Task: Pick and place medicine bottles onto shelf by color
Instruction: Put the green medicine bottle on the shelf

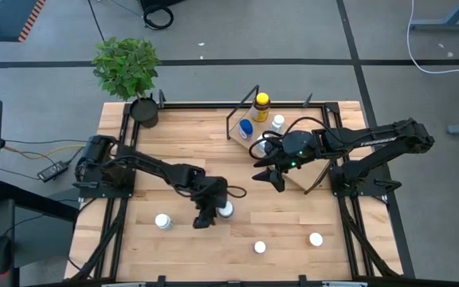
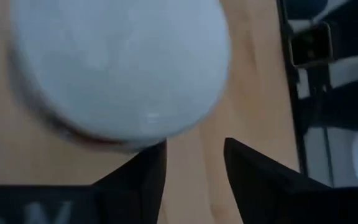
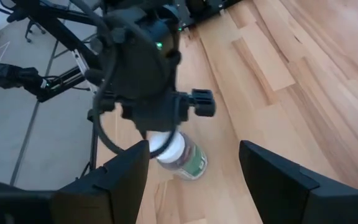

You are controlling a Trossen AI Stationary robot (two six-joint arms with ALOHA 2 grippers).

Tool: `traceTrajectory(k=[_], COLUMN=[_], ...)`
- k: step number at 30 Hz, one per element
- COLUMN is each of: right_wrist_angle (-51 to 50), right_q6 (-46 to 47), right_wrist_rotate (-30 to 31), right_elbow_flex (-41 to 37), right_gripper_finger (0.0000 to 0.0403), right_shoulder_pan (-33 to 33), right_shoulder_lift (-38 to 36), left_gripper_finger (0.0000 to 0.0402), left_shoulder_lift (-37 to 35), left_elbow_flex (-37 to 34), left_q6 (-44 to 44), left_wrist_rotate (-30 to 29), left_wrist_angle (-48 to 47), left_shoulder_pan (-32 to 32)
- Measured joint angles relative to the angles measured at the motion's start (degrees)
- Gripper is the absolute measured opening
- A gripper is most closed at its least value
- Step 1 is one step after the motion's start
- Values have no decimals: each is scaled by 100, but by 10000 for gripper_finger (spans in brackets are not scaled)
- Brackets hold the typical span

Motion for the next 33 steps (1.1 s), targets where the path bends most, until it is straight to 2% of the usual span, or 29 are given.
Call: traceTrajectory(k=[6,11,14,17,22,25,29,33], right_wrist_angle=[-31,-258,-577,-841,-774,-744,-533,-264], right_q6=[16,212,294,69,-1347,-1924,-2152,-1864], right_wrist_rotate=[-152,-660,-953,-994,-302,-122,-89,-8], right_elbow_flex=[-2,-4,-4,-4,-3,0,-1,-4], right_gripper_finger=[257,257,257,257,260,272,292,309], right_shoulder_pan=[0,0,4,91,573,777,879,790], right_shoulder_lift=[0,0,0,0,27,262,874,1424], left_gripper_finger=[154,143,136,129,118,108,87,60], left_shoulder_lift=[150,181,181,161,31,-95,-436,-893], left_elbow_flex=[-2,4,4,2,-2,-2,-4,-4], left_q6=[-280,-679,-895,-878,-876,-878,-745,-692], left_wrist_rotate=[-758,-967,-985,-883,-195,173,237,240], left_wrist_angle=[852,2039,2308,2034,1441,1035,586,-47], left_shoulder_pan=[349,803,1060,1278,1608,1793,1973,2079])
